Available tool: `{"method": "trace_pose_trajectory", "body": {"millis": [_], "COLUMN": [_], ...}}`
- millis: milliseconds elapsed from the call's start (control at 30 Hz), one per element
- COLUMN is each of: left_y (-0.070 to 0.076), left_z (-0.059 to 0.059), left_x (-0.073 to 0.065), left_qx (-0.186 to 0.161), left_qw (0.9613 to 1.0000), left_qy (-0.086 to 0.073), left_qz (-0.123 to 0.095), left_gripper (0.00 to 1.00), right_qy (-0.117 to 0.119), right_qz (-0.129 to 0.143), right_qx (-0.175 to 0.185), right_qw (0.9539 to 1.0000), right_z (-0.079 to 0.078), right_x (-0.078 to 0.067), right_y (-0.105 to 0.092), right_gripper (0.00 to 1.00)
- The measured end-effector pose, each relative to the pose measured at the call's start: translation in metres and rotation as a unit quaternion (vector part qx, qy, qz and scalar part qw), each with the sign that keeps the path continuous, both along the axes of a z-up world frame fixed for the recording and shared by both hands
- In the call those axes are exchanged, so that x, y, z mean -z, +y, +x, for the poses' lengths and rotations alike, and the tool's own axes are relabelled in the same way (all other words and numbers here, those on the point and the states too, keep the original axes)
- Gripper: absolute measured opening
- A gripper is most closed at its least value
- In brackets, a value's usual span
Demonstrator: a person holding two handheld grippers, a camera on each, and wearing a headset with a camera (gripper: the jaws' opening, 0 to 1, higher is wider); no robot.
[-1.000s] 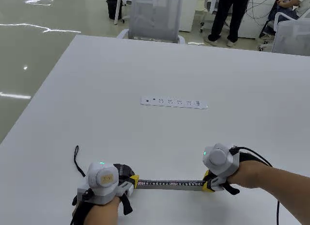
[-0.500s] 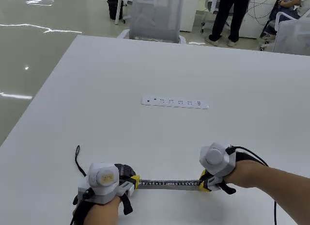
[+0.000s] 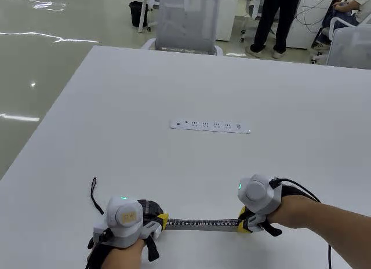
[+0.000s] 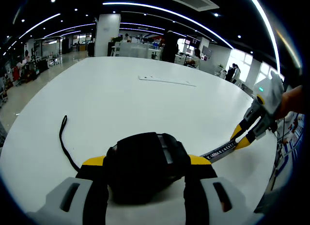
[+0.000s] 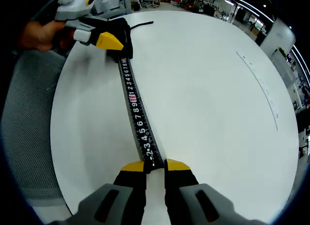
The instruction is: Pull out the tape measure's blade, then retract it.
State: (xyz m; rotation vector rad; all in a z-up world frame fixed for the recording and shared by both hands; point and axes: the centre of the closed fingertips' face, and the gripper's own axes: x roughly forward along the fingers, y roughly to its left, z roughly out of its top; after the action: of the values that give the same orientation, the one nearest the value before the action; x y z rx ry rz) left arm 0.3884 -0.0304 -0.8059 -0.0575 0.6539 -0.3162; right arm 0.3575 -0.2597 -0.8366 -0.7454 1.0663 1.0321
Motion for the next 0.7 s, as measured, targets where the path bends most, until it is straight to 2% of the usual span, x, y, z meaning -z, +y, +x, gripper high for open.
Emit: {"method": "trace_pose_trajectory", "body": {"millis": [700], "left_y": [-0.001], "left_z": [0.000], "left_x": [0.001], "left_qx": [0.006], "left_qw": [1.0000], "left_qy": [0.003], "left_qz": [-0.002], "left_gripper": [0.59], "right_qy": [0.002], "right_qz": [0.007], "right_qx": [-0.004], "right_qw": [1.0000], "right_z": [0.002], "right_x": [0.001], "right_y": [0.017], "right_gripper": [0.13]}}
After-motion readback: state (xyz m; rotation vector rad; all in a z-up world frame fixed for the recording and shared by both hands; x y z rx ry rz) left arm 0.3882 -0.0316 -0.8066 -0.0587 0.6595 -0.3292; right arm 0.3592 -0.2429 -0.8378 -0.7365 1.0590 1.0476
